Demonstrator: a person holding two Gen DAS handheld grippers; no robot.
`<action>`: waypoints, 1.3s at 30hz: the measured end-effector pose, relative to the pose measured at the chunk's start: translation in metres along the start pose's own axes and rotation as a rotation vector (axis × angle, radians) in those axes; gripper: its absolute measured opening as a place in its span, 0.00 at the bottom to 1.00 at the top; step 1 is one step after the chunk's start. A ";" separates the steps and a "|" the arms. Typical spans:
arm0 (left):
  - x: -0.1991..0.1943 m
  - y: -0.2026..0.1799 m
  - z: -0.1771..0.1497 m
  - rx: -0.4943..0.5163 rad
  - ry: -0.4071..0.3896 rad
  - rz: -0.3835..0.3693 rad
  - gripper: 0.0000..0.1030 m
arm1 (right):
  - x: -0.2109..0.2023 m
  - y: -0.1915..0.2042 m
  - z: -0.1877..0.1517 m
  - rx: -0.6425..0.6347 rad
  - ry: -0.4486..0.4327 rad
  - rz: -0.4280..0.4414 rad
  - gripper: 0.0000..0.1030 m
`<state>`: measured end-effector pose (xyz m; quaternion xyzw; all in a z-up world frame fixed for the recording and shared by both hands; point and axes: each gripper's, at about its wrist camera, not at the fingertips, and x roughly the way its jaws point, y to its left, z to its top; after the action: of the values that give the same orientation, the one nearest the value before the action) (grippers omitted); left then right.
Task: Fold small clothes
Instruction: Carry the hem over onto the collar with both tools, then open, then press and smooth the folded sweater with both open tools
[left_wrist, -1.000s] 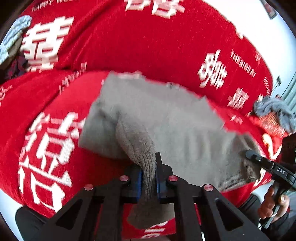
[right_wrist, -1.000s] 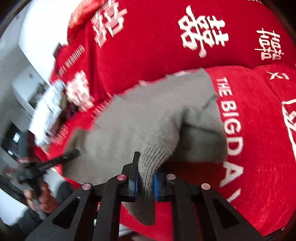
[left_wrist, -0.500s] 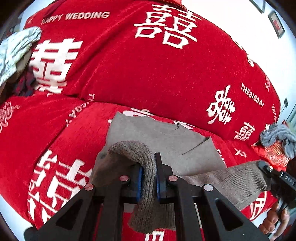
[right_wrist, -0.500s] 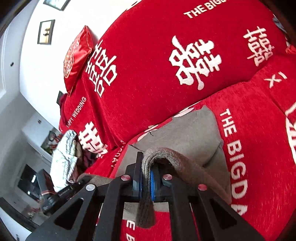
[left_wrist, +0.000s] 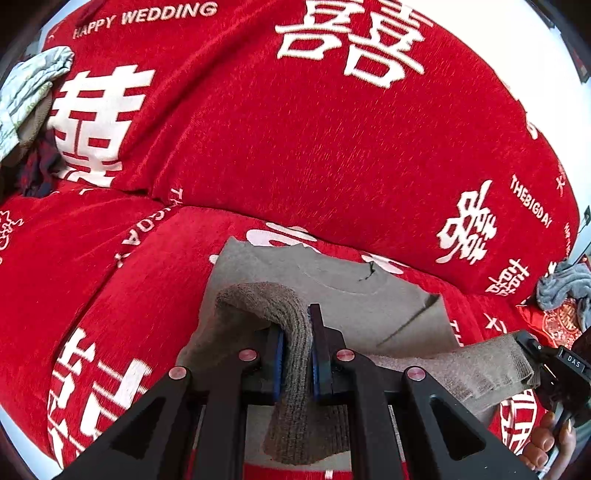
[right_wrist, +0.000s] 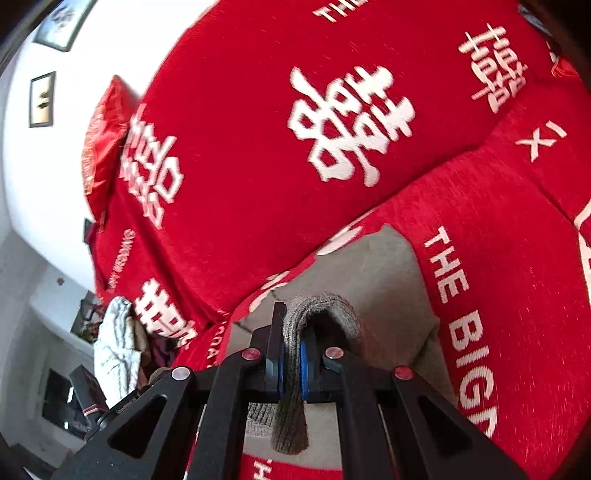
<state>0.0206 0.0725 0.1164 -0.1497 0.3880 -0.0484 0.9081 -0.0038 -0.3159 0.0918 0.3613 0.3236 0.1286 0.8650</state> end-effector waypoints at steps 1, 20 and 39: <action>0.005 0.000 0.003 0.000 0.006 0.001 0.12 | 0.005 0.000 0.003 0.002 0.001 -0.002 0.06; 0.135 0.013 0.031 -0.028 0.204 0.063 0.14 | 0.109 -0.049 0.036 0.057 0.119 -0.168 0.06; 0.114 0.005 0.025 0.052 0.210 -0.020 0.86 | 0.095 0.004 0.012 -0.351 0.184 -0.250 0.64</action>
<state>0.1174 0.0597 0.0525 -0.1241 0.4779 -0.0831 0.8656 0.0756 -0.2762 0.0564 0.1494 0.4160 0.1071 0.8906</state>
